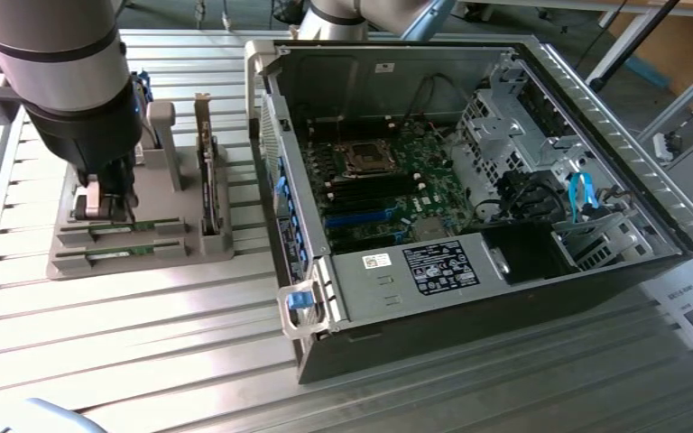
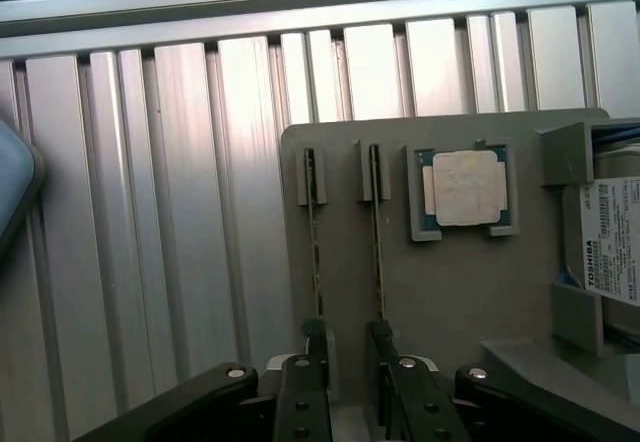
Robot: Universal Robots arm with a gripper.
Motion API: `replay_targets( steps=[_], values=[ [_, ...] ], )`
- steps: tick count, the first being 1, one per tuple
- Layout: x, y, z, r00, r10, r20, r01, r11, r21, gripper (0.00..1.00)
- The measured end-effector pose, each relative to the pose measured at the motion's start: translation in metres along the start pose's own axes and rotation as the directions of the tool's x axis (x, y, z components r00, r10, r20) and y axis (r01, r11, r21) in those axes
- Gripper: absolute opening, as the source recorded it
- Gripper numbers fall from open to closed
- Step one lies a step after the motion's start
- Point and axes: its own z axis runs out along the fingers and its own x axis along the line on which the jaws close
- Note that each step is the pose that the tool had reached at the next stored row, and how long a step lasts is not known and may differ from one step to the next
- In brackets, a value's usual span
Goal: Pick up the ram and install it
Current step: 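Pick up the ram and move it above insertion slot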
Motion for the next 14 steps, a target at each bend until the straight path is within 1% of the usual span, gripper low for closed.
replay_targets(
  steps=[4,9,14],
  values=[
    [0.0025,-0.0003,-0.0001,1.0,0.0,0.0,0.0,1.0,0.0,0.3],
    [0.0029,-0.0003,0.0,1.0,0.0,0.0001,0.0,1.0,0.0001,0.3],
    [0.003,-0.0004,0.0029,1.0,0.0,0.0,0.0,1.0,-0.0001,0.3]
  ],
)
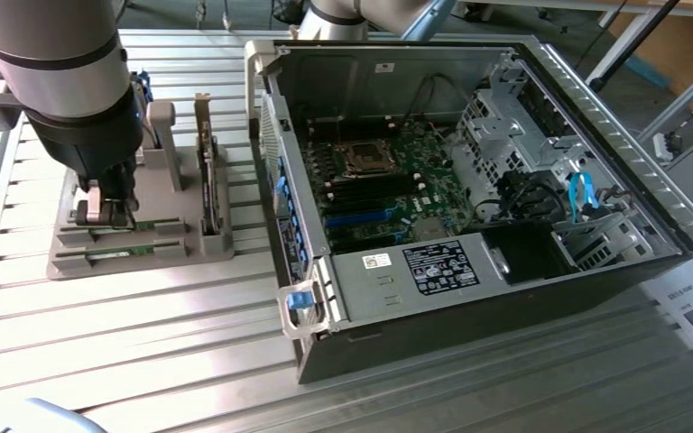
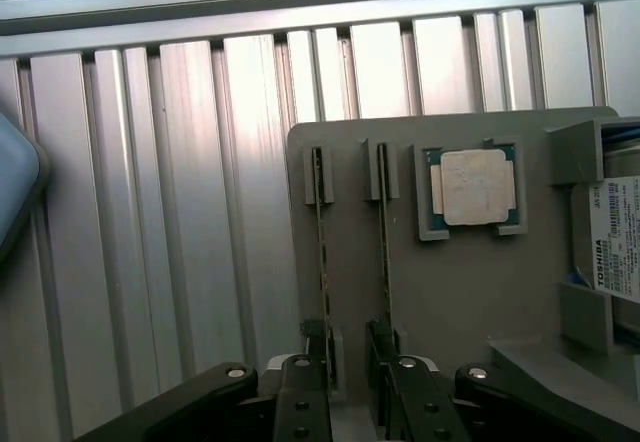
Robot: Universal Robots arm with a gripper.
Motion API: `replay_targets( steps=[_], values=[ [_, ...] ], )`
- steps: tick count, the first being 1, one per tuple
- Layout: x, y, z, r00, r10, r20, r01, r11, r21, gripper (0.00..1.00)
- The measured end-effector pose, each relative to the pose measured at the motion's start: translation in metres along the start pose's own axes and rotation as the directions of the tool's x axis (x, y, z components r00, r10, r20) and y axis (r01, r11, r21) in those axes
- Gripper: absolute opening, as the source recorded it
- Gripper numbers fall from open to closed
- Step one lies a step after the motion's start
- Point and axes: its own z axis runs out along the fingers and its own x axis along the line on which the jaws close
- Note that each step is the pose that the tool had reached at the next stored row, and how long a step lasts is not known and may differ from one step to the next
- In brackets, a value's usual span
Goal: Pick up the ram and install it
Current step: 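Pick up the ram and move it above insertion slot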
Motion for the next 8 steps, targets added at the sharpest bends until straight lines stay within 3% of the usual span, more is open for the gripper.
replay_targets(
  steps=[8],
  values=[
    [0.0001,-0.0003,0.006,1.0,0.0,0.0,0.0,1.0,0.0,0.3]
  ],
)
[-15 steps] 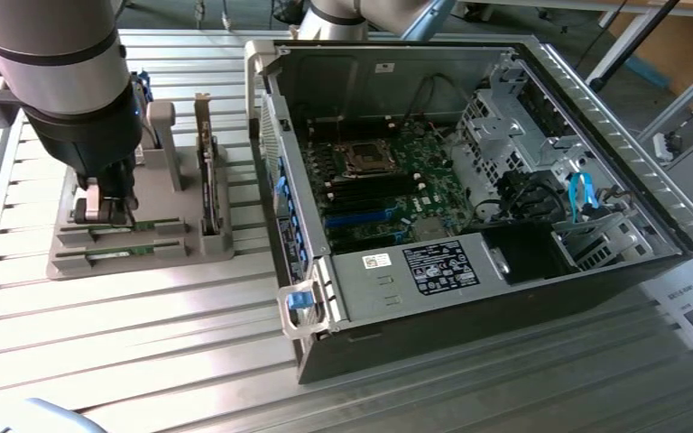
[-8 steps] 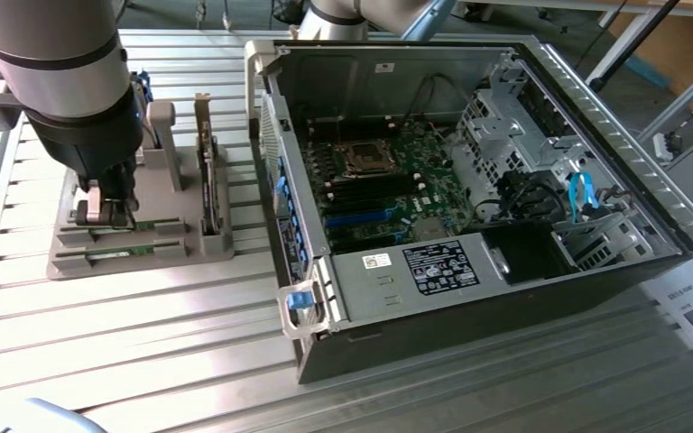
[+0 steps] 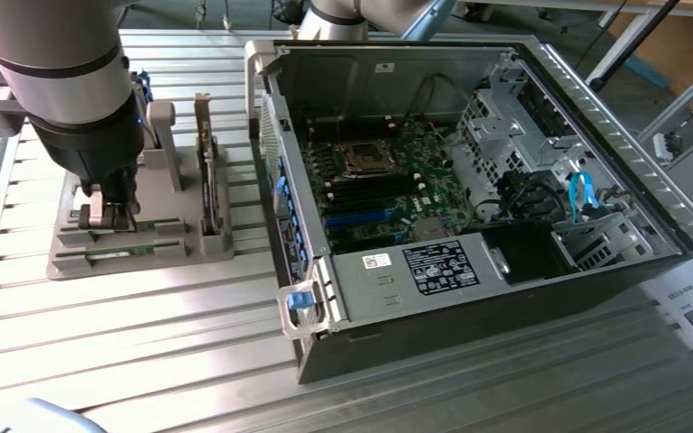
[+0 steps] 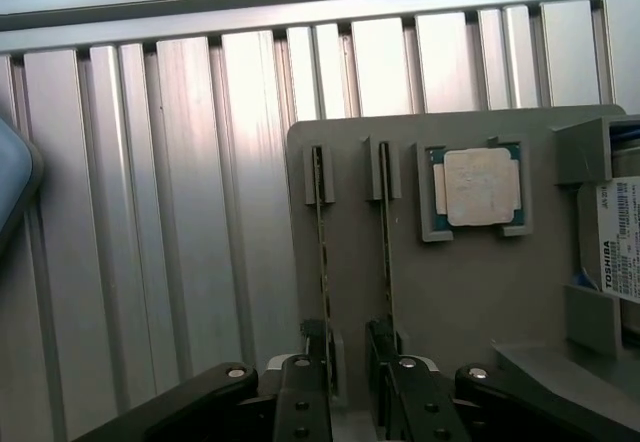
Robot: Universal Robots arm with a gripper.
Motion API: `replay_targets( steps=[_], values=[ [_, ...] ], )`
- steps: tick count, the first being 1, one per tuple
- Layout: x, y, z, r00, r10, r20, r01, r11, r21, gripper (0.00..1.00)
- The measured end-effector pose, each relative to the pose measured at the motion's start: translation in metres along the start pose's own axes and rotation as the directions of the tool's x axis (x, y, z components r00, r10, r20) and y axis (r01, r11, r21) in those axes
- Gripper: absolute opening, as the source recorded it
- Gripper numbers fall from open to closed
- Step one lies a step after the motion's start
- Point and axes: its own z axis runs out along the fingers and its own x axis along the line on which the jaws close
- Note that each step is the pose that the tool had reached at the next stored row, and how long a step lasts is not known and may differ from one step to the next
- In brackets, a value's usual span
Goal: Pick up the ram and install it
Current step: 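Pick up the ram and move it above insertion slot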
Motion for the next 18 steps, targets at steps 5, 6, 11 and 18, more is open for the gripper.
replay_targets(
  steps=[5,6,11,18],
  values=[
    [0.0,-0.0002,0.0049,1.0,-0.001,0.0,0.001,1.0,0.0,0.3],
    [0.0,-0.0003,0.0058,1.0,-0.001,0.0,0.001,1.0,0.0001,0.3],
    [0.0,-0.0005,0.0109,1.0,-0.001,-0.0001,0.001,1.0,0.0,0.3],
    [0.0,-0.0007,0.0162,1.0,-0.002,-0.0002,0.002,1.0,-0.0001,0.3]
  ],
)
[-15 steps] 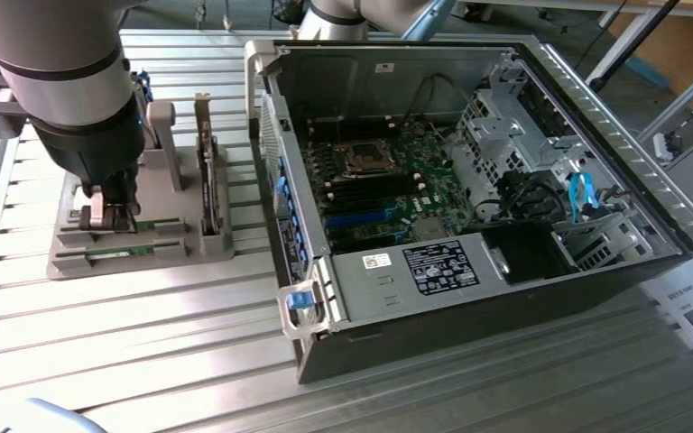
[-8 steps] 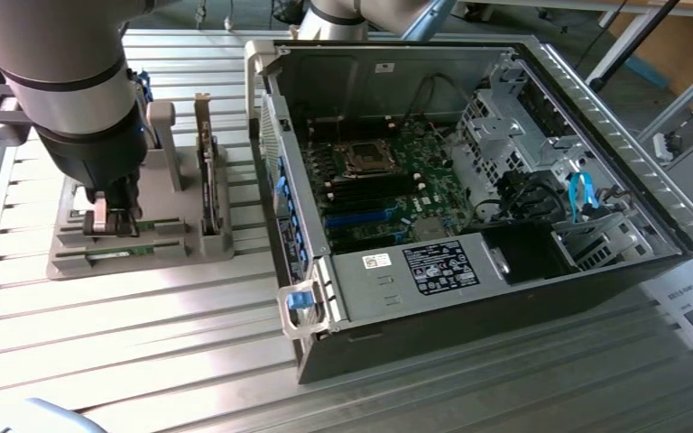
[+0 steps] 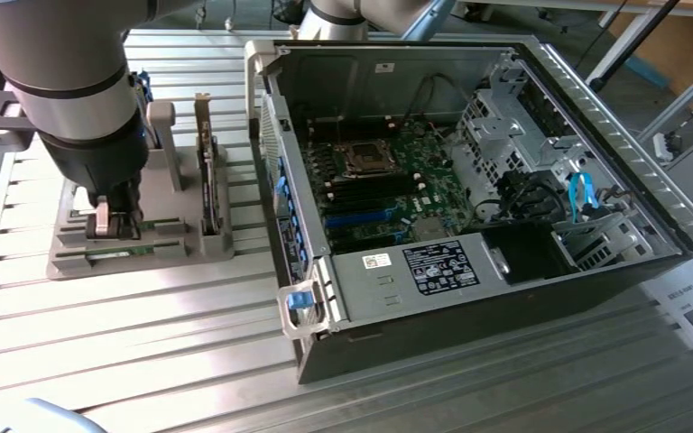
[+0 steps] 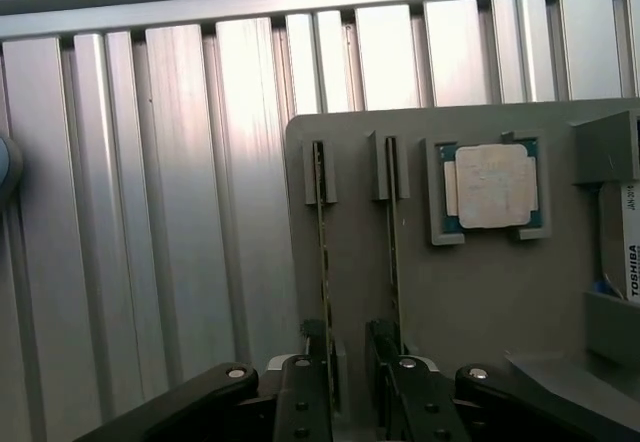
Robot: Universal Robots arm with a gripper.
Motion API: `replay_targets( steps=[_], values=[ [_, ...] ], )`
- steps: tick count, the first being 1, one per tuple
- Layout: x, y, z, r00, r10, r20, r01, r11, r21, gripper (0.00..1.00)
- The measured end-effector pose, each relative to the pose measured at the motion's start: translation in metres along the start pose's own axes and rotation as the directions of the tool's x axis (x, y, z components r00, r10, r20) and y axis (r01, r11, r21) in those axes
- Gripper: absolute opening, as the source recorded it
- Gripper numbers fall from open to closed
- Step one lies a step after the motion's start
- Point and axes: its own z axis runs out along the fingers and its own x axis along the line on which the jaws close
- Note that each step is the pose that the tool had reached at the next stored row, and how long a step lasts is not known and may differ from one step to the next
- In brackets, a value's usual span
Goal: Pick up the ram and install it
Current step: 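Pick up the ram and move it above insertion slot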
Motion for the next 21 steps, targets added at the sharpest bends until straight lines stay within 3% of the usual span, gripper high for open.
replay_targets(
  steps=[9,21],
  values=[
    [0.0002,-0.0003,0.0066,1.0,-0.001,0.0,0.001,1.0,0.0,0.3],
    [0.0031,-0.0005,0.0071,1.0,-0.003,0.0019,0.003,1.0,-0.0002,0.3]
  ],
)
